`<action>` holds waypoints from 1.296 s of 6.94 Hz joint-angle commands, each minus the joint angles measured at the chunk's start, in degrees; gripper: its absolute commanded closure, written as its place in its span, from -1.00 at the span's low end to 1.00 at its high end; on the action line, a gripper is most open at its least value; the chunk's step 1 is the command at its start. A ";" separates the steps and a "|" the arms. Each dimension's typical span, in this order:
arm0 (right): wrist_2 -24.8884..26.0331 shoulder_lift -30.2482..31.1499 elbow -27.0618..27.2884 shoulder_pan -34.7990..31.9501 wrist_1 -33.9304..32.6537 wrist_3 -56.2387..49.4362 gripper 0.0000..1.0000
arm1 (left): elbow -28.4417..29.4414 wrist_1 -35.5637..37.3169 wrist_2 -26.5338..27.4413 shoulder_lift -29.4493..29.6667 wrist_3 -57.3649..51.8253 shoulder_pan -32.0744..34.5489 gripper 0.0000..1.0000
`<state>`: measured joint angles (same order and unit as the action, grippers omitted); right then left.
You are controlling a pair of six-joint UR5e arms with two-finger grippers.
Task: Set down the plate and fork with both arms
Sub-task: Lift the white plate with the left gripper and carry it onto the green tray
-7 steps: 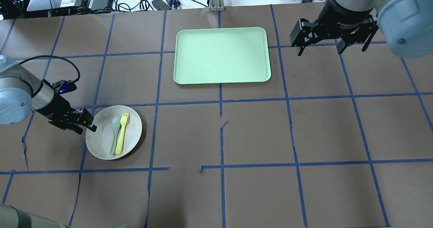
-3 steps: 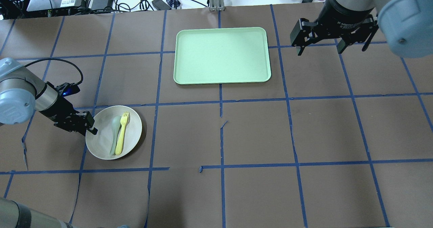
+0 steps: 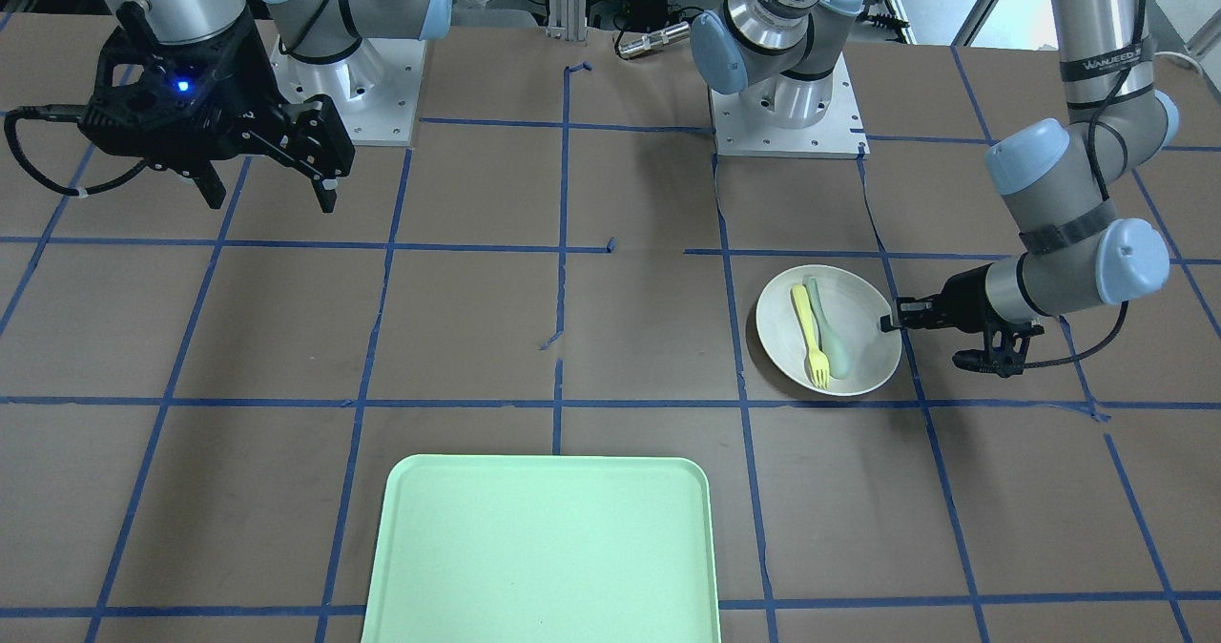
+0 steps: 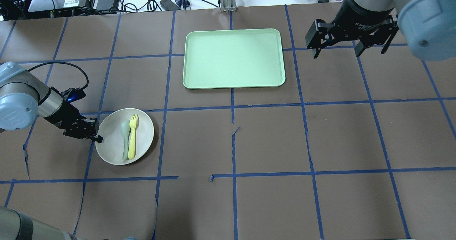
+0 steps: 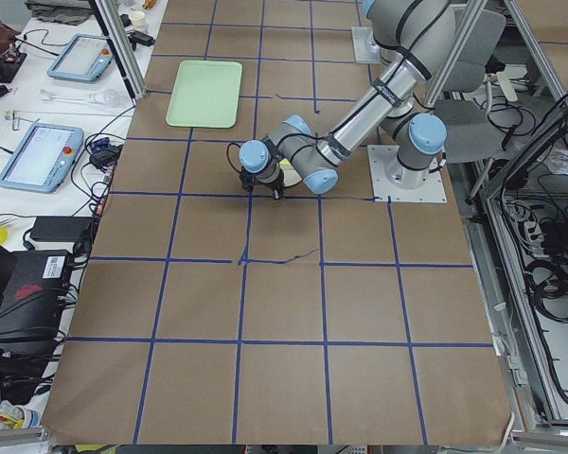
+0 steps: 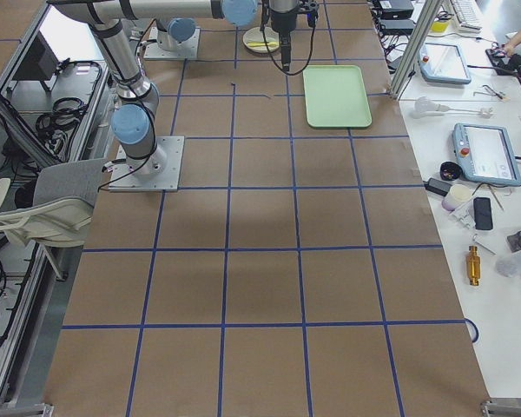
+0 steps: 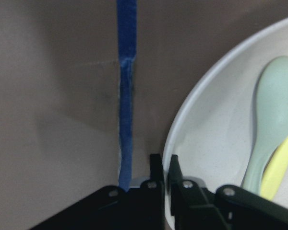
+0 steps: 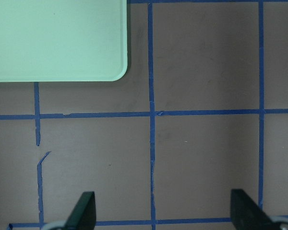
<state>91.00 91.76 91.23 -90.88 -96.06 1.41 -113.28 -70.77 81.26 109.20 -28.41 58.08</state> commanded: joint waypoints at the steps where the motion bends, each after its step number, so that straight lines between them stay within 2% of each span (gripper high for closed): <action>1: -0.03 -0.09 0.00 0.00 0.00 0.00 -1.00 | 1.64 -2.78 -1.72 -0.66 2.48 0.10 1.00; 3: -0.12 0.00 0.00 0.00 0.00 0.00 -1.00 | 5.59 -6.36 -1.98 -0.92 3.53 0.45 1.00; 4: -0.12 0.00 0.00 0.00 0.00 0.00 -1.00 | 8.31 -9.09 -4.24 -0.92 5.63 0.54 1.00; 6: -0.12 0.00 0.00 0.00 0.00 0.00 -1.00 | 16.38 -16.82 -5.66 -0.83 5.82 1.07 1.00; 7: -0.12 0.00 0.00 0.00 0.00 0.00 -1.00 | 21.47 -17.11 -7.76 0.91 6.08 4.46 1.00; 9: -0.12 0.00 0.00 0.00 0.00 0.00 -1.00 | 33.32 -17.64 -8.39 6.52 11.00 13.86 1.00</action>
<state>90.88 91.76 91.23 -90.88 -96.07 1.41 -87.00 -87.82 73.56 112.20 -19.19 67.02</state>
